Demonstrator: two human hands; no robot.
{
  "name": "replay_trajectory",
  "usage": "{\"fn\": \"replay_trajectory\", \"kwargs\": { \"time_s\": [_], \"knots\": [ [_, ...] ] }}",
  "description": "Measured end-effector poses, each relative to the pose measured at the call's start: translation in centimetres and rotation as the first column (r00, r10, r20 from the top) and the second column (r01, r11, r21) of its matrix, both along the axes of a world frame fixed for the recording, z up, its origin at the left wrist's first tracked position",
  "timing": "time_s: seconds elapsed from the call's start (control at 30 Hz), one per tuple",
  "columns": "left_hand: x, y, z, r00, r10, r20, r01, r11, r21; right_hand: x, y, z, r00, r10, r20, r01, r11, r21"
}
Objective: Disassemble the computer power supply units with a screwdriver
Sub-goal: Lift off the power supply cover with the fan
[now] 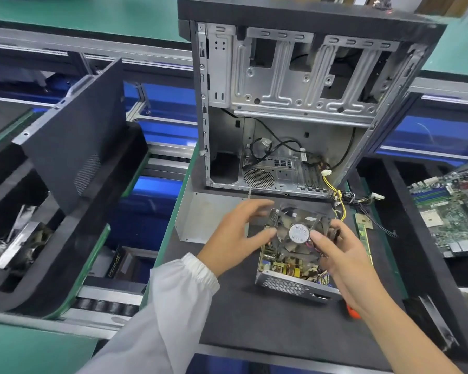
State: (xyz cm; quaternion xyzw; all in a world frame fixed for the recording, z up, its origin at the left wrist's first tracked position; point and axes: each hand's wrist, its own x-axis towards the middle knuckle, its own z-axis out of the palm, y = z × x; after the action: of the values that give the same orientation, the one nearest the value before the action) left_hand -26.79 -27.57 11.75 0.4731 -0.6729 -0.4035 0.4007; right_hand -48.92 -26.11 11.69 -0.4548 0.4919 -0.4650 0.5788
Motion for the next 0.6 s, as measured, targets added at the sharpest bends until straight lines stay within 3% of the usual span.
{"fn": "replay_trajectory", "kwargs": {
  "time_s": [0.1, 0.17, 0.27, 0.4, 0.47, 0.53, 0.6],
  "knots": [
    [-0.3, -0.3, 0.2, 0.971, 0.144, -0.193, -0.088, 0.958, 0.272, 0.7, -0.6, 0.5, 0.97, -0.095, 0.223, 0.049, 0.978, 0.203],
    [-0.5, -0.4, 0.3, 0.941, 0.166, -0.293, -0.025, 0.902, 0.431, 1.5, -0.9, 0.7, 0.943, -0.136, 0.303, 0.047, 0.958, 0.284],
    [-0.3, 0.0, 0.3, 0.916, 0.131, -0.379, 0.07, 0.878, 0.473, 2.6, -1.0, 1.0, 0.958, -0.008, 0.288, -0.071, 0.962, 0.264],
    [1.8, 0.4, 0.2, 0.888, 0.272, -0.371, -0.103, 0.903, 0.418, 4.5, -1.7, 1.5, 0.997, 0.081, -0.008, -0.078, 0.983, 0.168],
    [3.3, 0.5, -0.1, 0.891, 0.35, -0.289, -0.22, 0.89, 0.398, 5.9, -3.0, 1.6, 0.979, 0.095, -0.18, -0.076, 0.991, 0.114],
    [4.7, 0.7, -0.7, 0.921, 0.376, -0.098, -0.326, 0.885, 0.333, 7.8, -4.9, 1.1, 0.89, 0.133, -0.437, -0.138, 0.99, 0.02],
    [5.8, 0.7, -1.5, 0.916, 0.374, 0.143, -0.399, 0.887, 0.232, 9.9, -7.1, 0.2, 0.732, 0.115, -0.672, -0.229, 0.97, -0.083]
  ]
}}
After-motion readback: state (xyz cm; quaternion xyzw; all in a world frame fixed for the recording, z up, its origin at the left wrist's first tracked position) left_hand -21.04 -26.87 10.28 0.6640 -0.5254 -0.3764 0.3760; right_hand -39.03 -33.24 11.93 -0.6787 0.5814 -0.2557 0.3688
